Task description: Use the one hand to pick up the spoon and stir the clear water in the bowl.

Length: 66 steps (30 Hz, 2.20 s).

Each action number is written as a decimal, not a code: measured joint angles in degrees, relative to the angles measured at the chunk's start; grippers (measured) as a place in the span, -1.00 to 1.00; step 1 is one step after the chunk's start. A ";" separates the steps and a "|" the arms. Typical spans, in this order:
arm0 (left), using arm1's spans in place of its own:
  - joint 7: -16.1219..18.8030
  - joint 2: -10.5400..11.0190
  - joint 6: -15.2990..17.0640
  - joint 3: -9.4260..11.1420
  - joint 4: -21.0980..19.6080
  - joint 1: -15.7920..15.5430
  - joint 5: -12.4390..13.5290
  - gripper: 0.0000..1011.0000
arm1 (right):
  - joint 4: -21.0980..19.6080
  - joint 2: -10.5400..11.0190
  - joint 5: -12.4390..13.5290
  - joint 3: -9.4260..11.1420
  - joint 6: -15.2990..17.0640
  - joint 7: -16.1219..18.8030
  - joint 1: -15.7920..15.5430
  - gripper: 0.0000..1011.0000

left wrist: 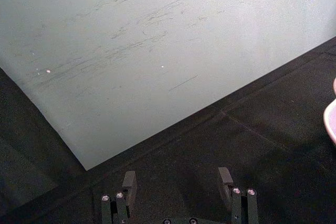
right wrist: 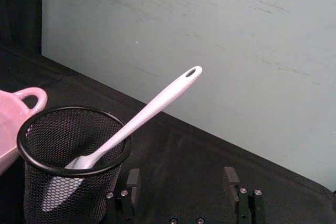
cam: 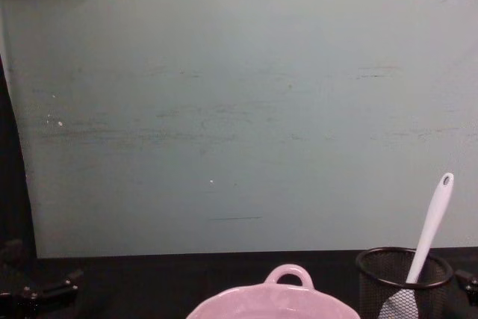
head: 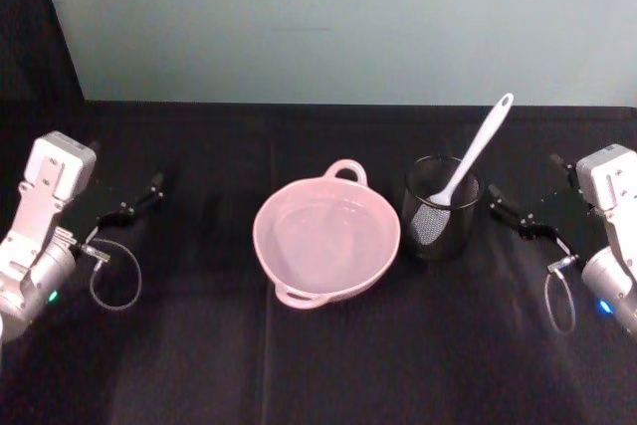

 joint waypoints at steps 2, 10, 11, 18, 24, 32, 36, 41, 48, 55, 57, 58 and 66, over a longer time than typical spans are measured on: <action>0.00 0.00 0.00 0.00 0.00 0.00 0.00 1.00 | 0.00 0.00 0.00 0.00 0.00 0.00 0.00 0.98; 0.00 0.00 0.00 0.00 0.00 0.00 0.00 1.00 | 0.00 0.00 0.00 0.00 -0.01 0.00 0.00 0.98; 0.00 0.00 0.00 0.00 0.00 0.00 0.00 1.00 | 0.00 0.00 0.00 0.00 -0.01 0.00 0.00 0.98; 0.00 0.00 0.00 0.00 0.00 0.00 0.00 1.00 | 0.00 0.00 0.00 0.00 -0.01 0.00 0.00 0.98; 0.00 0.00 0.00 0.00 0.00 0.00 0.00 1.00 | 0.00 0.00 0.00 0.00 -0.01 0.00 0.00 0.98; 0.00 0.00 0.00 0.00 0.00 0.00 0.00 1.00 | -1.47 0.41 -0.37 0.59 0.79 -0.03 -0.55 0.98; 0.00 0.00 0.00 0.00 0.00 0.00 0.00 1.00 | -3.44 1.13 -0.36 1.81 1.55 -0.25 -1.78 0.98; 0.00 0.00 0.00 0.00 0.00 0.00 0.00 1.00 | -7.25 2.56 2.57 5.09 2.51 0.56 -4.55 0.98; 0.00 0.00 0.00 0.00 0.00 0.00 0.00 1.00 | -12.04 3.15 16.04 11.50 6.10 8.23 -8.20 0.98; 0.00 0.00 0.00 0.00 0.00 0.00 0.00 1.00 | -13.32 1.73 29.85 15.94 15.53 15.69 -7.77 0.98; 0.00 0.00 0.00 0.00 0.00 0.00 0.00 1.00 | -12.57 1.10 33.64 16.50 19.27 17.34 -6.37 0.98; 0.00 0.00 0.00 0.00 0.00 0.00 0.00 1.00 | -12.13 0.91 34.93 16.57 20.45 17.83 -5.79 0.98; 0.00 0.00 0.00 0.00 0.00 0.00 0.00 1.00 | -5.74 -1.81 44.23 15.58 29.70 19.23 1.00 0.98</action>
